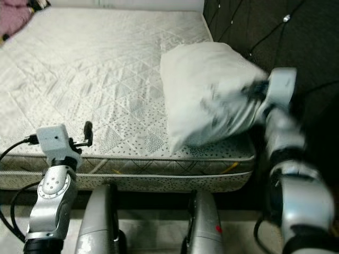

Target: Clean up the room

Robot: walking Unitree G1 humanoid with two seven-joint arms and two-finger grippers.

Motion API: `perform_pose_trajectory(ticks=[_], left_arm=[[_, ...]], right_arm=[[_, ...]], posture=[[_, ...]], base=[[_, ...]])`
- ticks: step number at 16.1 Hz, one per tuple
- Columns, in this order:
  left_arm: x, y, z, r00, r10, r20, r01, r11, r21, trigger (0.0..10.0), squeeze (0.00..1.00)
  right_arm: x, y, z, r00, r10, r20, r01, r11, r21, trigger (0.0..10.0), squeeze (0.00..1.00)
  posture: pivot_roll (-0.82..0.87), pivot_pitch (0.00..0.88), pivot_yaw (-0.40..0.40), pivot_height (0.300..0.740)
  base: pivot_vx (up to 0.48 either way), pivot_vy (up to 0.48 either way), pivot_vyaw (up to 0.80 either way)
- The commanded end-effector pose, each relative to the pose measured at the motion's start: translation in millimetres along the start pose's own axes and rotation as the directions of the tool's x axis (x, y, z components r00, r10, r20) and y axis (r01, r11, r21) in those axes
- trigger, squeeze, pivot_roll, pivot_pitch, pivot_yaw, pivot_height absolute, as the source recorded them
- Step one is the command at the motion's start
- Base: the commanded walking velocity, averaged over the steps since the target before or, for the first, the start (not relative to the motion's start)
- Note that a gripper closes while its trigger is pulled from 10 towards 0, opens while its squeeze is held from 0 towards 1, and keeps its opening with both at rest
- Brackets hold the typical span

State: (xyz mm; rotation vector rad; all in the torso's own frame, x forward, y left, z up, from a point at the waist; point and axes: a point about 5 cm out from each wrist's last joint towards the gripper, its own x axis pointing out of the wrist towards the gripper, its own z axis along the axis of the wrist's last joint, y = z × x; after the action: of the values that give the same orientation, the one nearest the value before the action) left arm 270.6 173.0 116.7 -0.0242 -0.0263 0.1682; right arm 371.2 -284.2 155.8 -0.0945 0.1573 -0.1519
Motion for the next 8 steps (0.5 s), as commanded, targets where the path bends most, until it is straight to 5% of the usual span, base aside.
perform_pose_trajectory(ticks=[1, 4, 8], left_arm=[[2.7, -1.0, 1.3, 1.000, -0.010, 0.009, 0.010, 1.000, 0.007, 10.0, 0.00], [6.4, -5.6, -0.4, 0.999, -0.039, 0.006, 0.039, 0.999, 0.009, 10.0, 0.00], [7.9, -8.1, -0.2, 0.999, -0.038, 0.011, 0.038, 0.999, 0.004, 10.0, 0.00]], right_arm=[[-0.4, 4.4, 8.2, 0.997, 0.003, 0.072, -0.005, 0.999, 0.032, 0.0, 0.00], [-23.3, 54.2, -40.8, 0.987, 0.155, 0.051, -0.155, 0.988, 0.000, 0.0, 0.00], [-43.2, 78.0, -50.9, 0.975, 0.201, 0.090, -0.204, 0.979, 0.024, 0.0, 0.00]], posture=[[-0.03, 0.000, 0.037, 0.519], [-0.05, 0.000, 0.047, 0.519], [-0.05, 0.000, 0.037, 0.519]], base=[[0.000, 0.000, 0.00], [0.000, 0.000, 0.00], [0.000, 0.000, 0.00]])
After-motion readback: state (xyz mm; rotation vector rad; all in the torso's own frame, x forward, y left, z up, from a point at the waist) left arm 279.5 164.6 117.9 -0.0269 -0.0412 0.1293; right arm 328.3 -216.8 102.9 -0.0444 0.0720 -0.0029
